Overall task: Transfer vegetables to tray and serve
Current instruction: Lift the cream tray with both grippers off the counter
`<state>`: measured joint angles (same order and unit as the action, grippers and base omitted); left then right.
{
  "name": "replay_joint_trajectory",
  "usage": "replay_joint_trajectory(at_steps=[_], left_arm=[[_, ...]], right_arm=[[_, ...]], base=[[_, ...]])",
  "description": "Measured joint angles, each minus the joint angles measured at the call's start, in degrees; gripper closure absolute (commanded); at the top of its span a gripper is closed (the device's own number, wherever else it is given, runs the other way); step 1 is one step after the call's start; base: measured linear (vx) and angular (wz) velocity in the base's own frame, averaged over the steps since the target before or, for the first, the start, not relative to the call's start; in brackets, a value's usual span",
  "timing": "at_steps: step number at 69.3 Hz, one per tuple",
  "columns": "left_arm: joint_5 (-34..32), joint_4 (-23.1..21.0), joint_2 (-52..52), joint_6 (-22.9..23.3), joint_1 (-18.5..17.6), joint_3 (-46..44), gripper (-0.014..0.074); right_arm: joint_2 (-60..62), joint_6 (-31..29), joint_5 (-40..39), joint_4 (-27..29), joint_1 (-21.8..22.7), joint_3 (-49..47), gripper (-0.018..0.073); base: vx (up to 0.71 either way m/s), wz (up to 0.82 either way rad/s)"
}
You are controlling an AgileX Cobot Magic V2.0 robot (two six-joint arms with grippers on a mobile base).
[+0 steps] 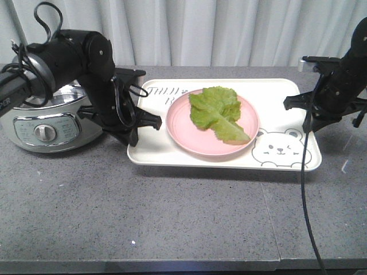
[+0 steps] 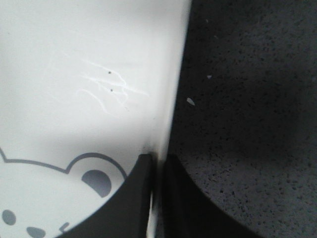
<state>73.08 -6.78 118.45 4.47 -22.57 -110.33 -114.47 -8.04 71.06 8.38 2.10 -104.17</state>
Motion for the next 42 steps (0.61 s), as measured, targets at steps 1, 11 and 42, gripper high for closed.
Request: replay_joint_trajectory(at_steps=[1,11,42], left_arm=[[0.01,0.0,0.0,-0.04,0.0,-0.2,0.0603],[0.8,0.0,-0.06,-0.26,0.0,-2.84,0.0603],[1.91,0.11,-6.72,-0.33,-0.05,-3.29,0.0603]], right_arm=[[0.21,0.0,0.06,0.0,0.05,0.0,0.0565],[2.11,0.0,0.05,0.0,0.23,0.0,0.0565],[5.36,-0.11,0.17,1.52,0.35,0.0,0.0565]], base=[[0.0,0.0],[0.0,0.0],[0.0,0.0]])
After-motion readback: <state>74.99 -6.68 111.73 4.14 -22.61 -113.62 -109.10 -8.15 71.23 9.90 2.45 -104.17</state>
